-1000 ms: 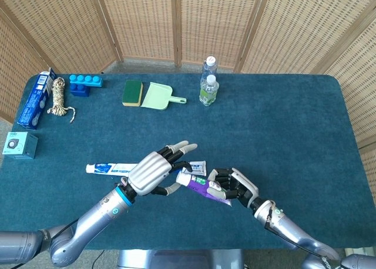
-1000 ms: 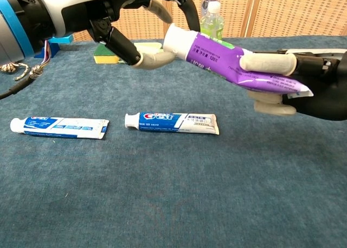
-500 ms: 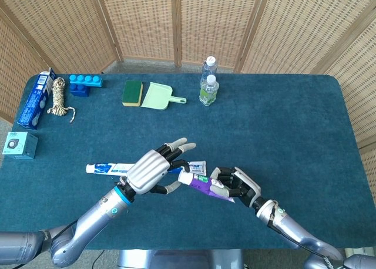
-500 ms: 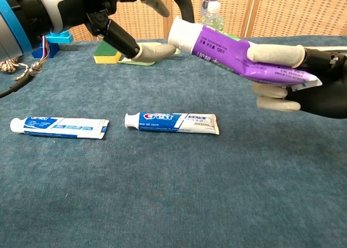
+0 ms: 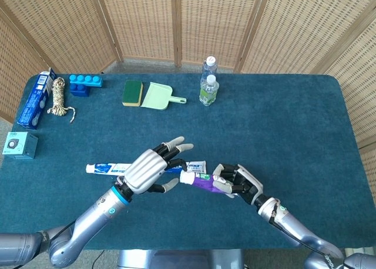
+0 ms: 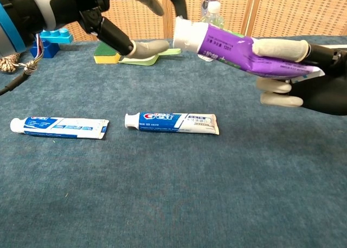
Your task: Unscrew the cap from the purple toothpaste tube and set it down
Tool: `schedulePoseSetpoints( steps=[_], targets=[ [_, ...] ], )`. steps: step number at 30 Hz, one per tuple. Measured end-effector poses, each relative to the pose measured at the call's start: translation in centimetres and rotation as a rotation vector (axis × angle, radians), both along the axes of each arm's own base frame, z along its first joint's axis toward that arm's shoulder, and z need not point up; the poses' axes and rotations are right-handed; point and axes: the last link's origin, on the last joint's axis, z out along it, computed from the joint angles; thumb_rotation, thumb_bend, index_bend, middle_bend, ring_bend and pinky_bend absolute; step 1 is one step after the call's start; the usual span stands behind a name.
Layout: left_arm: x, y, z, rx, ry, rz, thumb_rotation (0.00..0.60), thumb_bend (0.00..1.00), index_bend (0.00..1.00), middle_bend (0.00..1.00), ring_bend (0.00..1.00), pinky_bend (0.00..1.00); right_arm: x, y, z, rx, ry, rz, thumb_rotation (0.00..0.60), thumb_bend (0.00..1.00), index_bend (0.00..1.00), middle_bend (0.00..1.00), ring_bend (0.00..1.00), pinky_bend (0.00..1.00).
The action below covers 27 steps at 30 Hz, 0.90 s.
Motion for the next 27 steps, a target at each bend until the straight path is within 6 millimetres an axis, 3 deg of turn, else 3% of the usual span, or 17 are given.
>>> schedulePoseSetpoints(
  steps=[27],
  targets=[
    [-0.5,-0.6,-0.2,-0.004,0.009,-0.007,0.6,0.36,0.5,0.12,0.01,0.19,0.1,-1.1,0.8,-0.019,-0.074,-0.136,0.6,0.65,0.98,0.76,0.81,0.9]
  ],
)
